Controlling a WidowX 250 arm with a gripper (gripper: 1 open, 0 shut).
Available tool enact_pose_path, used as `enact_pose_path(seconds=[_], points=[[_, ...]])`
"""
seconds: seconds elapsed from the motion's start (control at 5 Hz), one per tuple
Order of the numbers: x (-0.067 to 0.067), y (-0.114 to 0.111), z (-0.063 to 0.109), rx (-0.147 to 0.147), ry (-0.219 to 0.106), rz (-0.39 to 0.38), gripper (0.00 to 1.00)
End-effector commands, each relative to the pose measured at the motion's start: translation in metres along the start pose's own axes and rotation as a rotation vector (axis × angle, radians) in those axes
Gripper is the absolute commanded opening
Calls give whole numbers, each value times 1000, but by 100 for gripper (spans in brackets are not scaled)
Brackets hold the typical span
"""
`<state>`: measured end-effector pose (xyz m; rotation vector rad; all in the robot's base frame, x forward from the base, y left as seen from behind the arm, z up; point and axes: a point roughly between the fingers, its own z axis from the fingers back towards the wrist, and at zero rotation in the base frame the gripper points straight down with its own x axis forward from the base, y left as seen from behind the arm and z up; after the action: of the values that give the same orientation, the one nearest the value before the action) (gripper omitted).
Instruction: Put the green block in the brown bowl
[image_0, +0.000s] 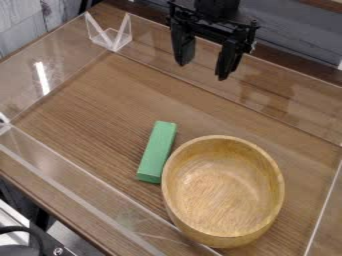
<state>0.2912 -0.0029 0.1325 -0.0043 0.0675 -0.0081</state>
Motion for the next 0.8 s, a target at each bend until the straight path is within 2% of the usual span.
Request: enact_pose_path(seconds=[0.0,0.2,0.4,0.6], points=[[-7,7,-17,-8,10,0,100],[-24,15,-44,-18,23,-3,100],[-32,18,-54,-22,-1,-19,100],[-35,21,-62,-27,-8,-26,100]])
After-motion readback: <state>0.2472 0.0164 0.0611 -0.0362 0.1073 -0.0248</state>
